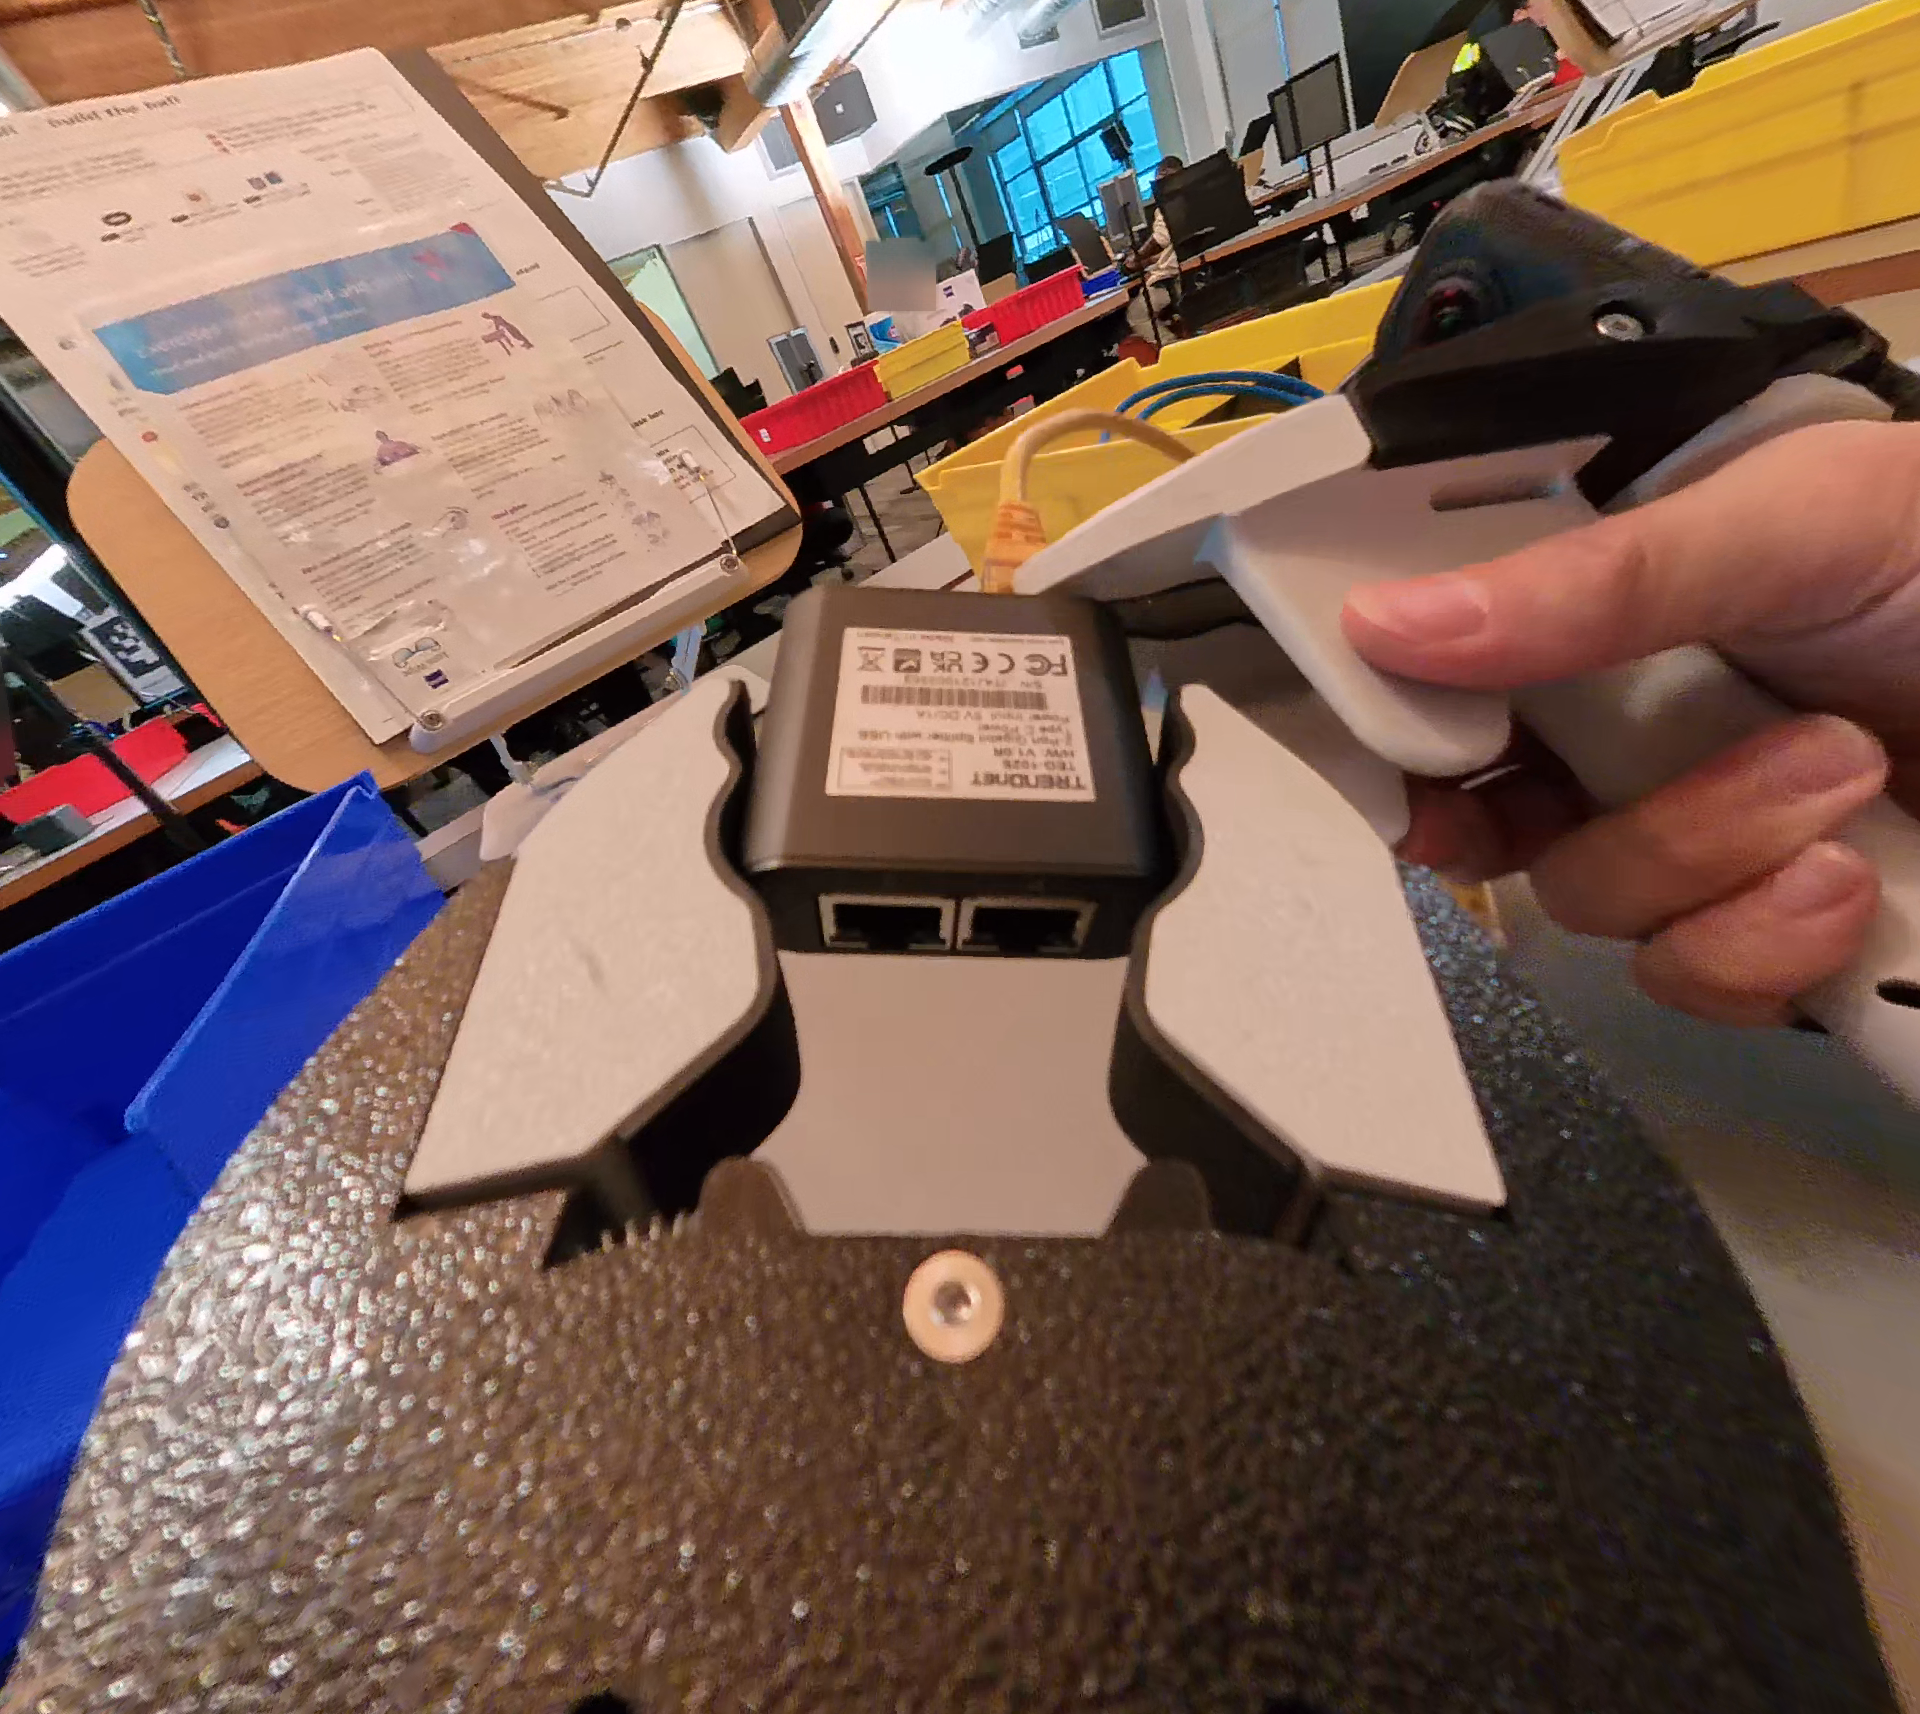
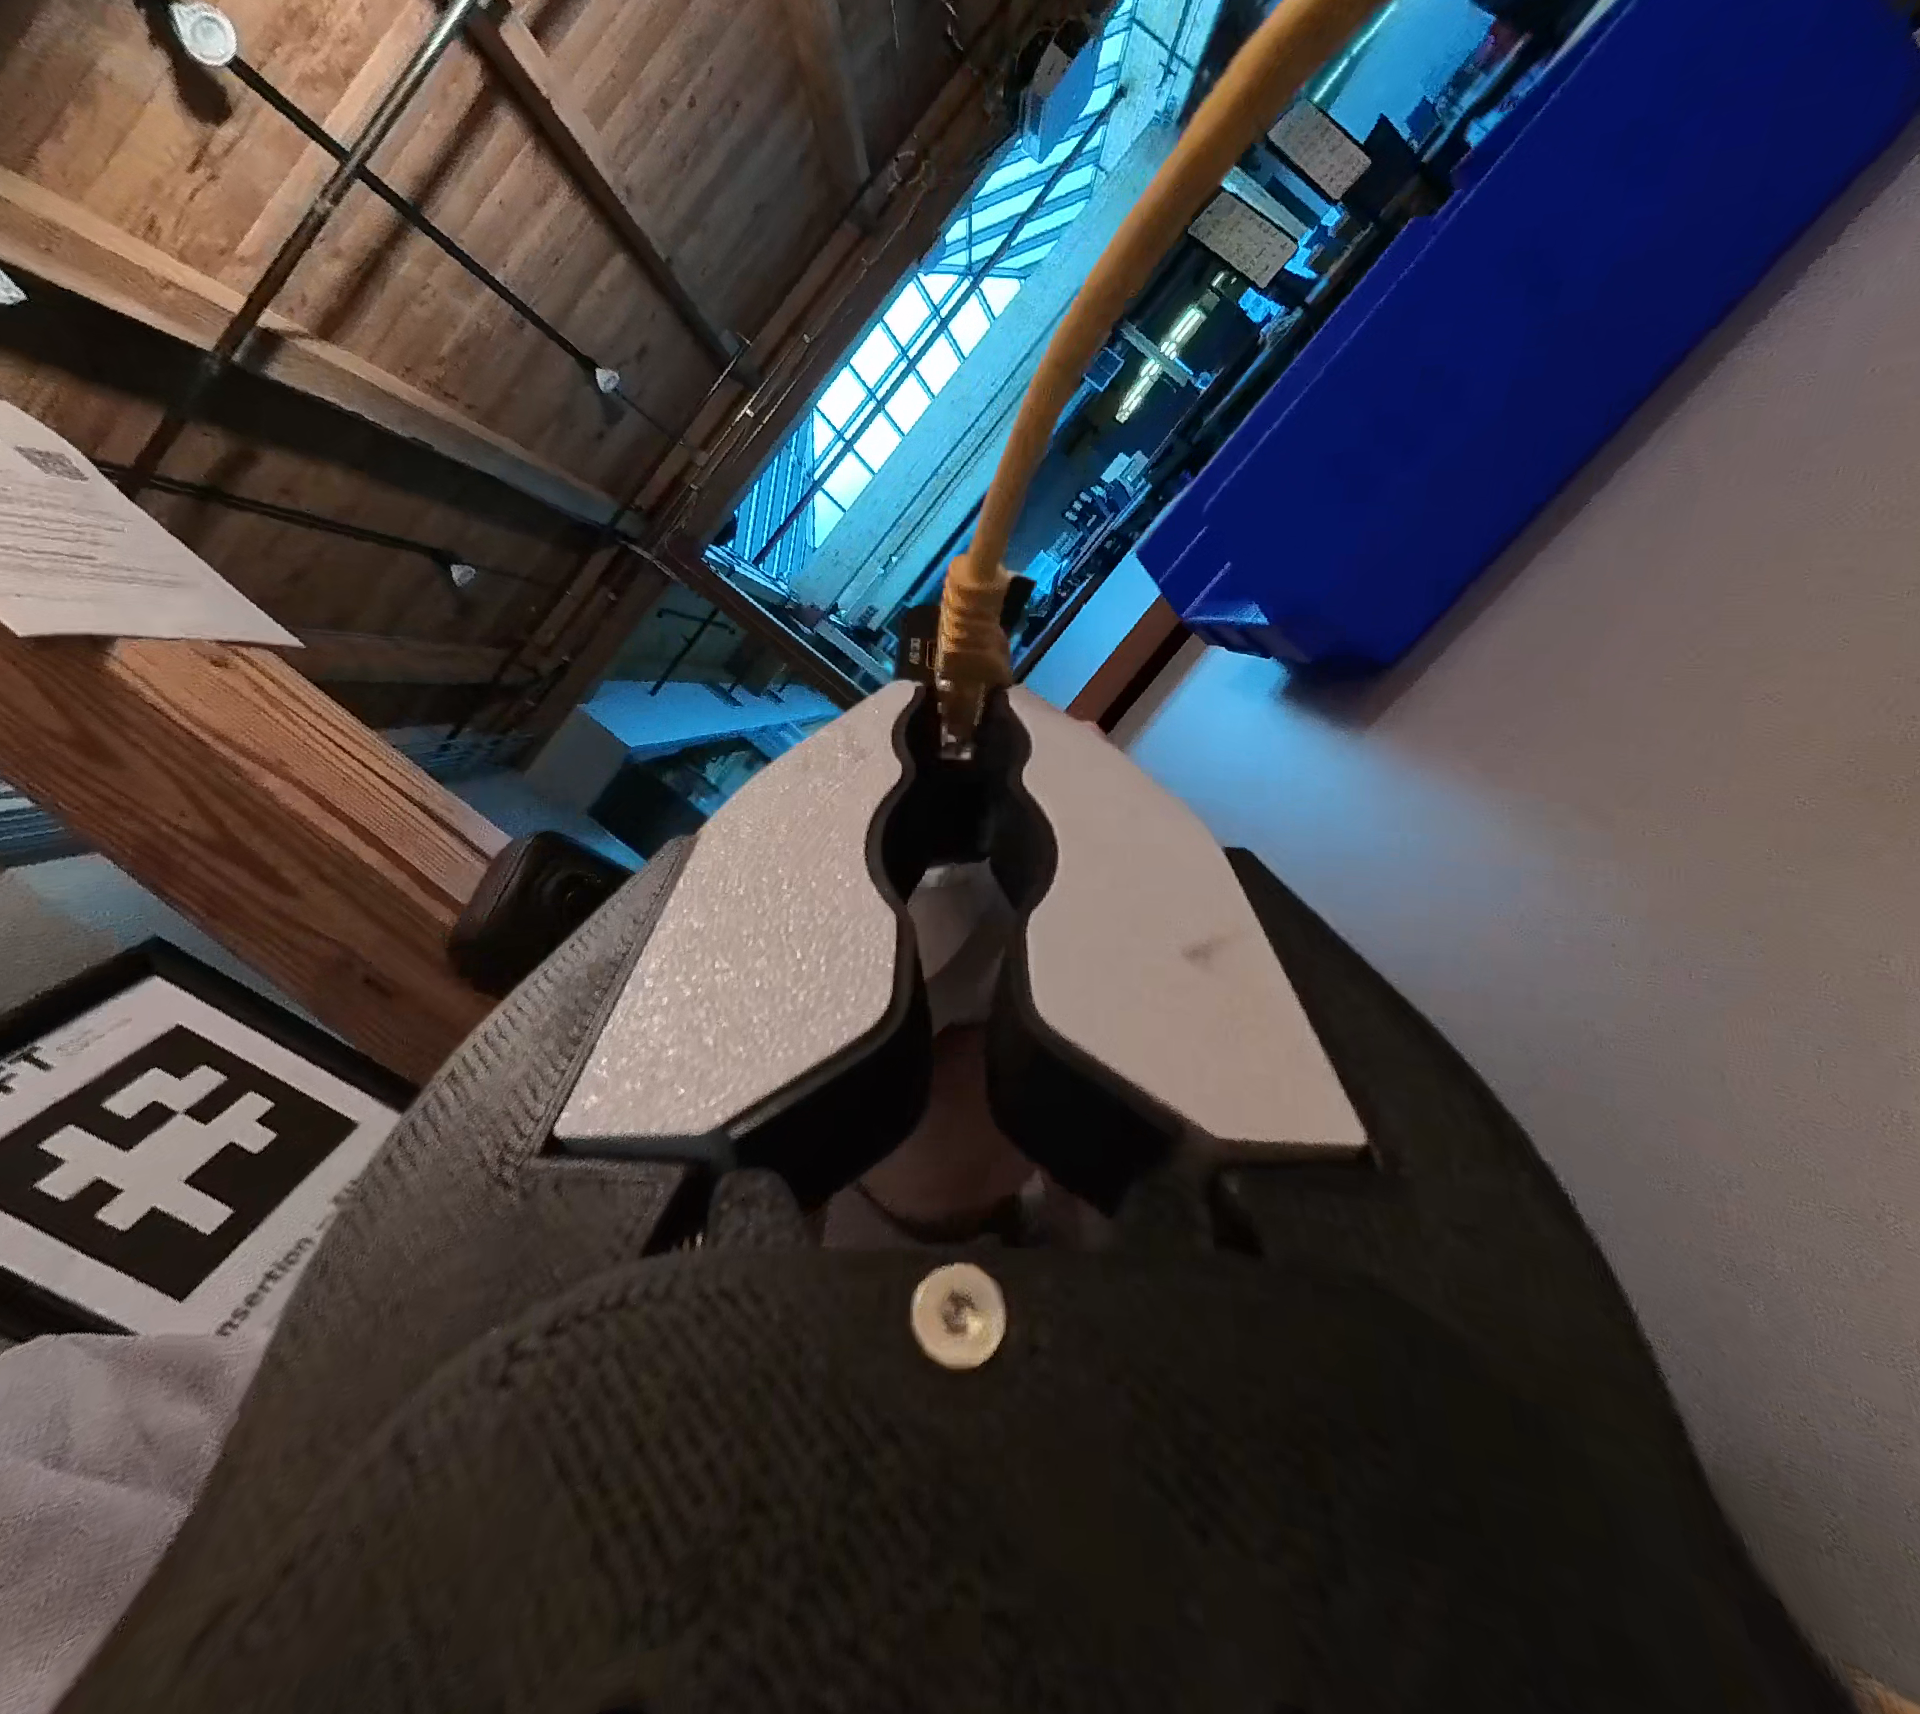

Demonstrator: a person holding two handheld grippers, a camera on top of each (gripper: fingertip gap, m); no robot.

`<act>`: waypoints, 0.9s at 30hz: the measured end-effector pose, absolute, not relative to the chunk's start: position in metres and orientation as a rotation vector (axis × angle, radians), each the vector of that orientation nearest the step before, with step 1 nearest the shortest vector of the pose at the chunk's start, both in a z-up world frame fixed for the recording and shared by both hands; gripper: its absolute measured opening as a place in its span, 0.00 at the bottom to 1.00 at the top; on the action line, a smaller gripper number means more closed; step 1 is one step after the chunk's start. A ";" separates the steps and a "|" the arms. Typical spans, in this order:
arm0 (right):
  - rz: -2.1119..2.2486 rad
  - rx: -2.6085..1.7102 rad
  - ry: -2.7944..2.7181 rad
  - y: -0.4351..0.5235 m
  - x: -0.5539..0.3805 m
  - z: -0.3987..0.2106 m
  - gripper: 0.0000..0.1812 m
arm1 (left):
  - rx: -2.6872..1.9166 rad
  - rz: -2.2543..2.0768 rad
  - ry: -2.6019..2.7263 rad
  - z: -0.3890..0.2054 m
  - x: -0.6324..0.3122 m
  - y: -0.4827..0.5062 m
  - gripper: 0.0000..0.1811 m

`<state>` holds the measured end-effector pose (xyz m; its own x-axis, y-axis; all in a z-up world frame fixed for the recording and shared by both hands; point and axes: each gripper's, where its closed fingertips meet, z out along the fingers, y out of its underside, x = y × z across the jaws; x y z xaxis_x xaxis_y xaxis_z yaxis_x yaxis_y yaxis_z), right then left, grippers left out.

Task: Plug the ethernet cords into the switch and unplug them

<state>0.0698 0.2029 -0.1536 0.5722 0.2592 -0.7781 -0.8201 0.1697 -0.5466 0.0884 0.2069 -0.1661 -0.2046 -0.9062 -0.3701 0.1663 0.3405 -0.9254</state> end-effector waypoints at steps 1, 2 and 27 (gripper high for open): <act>0.802 -1.160 0.578 0.202 0.073 -0.152 0.06 | -0.728 -1.147 1.427 -0.166 0.089 0.207 0.40; 0.773 -1.158 0.572 0.198 0.080 -0.151 0.05 | -0.738 -1.136 1.419 -0.167 0.089 0.210 0.40; -0.065 -2.598 0.313 0.008 0.278 -0.166 0.05 | -0.811 -1.233 1.386 -0.157 0.085 0.234 0.40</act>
